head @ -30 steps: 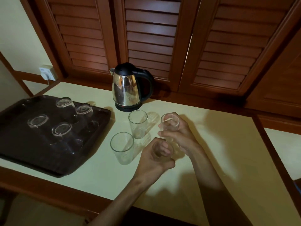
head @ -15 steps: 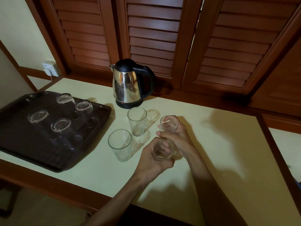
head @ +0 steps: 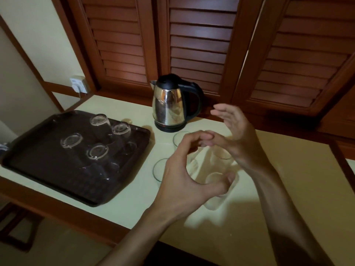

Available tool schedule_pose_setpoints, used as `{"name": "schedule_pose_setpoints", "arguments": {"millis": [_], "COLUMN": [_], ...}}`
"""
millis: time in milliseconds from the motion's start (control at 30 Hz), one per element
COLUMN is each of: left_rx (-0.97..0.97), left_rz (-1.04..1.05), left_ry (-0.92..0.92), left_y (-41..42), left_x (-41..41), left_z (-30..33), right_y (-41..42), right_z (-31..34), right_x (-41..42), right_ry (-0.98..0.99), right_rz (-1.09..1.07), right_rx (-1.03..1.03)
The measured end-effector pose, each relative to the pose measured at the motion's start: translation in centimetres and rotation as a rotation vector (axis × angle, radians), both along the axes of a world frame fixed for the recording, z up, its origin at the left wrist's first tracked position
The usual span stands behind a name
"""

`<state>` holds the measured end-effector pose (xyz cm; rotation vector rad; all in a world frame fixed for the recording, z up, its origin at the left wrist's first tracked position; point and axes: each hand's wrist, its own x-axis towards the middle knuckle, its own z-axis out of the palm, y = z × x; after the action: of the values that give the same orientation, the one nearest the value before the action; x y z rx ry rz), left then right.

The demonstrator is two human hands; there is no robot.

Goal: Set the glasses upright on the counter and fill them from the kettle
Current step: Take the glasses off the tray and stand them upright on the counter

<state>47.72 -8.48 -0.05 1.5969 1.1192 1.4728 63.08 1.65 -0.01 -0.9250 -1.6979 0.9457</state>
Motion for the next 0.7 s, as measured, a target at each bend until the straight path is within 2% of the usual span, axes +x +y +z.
{"name": "schedule_pose_setpoints", "arguments": {"millis": [200, 333, 467, 533, 600, 700], "left_rx": [0.048, -0.002, 0.007, -0.096, -0.300, -0.468], "left_rz": [0.064, 0.217, 0.480, 0.537, 0.522, 0.383], "left_ry": [0.053, 0.254, 0.434, 0.514, 0.640, 0.776], "left_y": [0.6, 2.2, 4.5, 5.7, 6.6, 6.4], "left_x": [-8.4, -16.8, -25.6, -29.5, -31.0, -32.9], "left_z": [3.5, 3.6, 1.7, -0.1, -2.1, -4.1], "right_y": [1.1, 3.2, 4.5, 5.5, 6.6, 8.2], "right_z": [3.5, 3.7, 3.1, 2.4, 1.6, -0.2], "right_x": [-8.3, -15.7, -23.3, -27.4, -30.2, -34.6], "right_ry": [-0.085, -0.272, -0.504, -0.661, -0.855, -1.207], "right_rz": [0.061, 0.078, 0.135, 0.174, 0.220, 0.252], "right_rx": [0.065, 0.024, 0.042, 0.109, 0.138, 0.153]}}
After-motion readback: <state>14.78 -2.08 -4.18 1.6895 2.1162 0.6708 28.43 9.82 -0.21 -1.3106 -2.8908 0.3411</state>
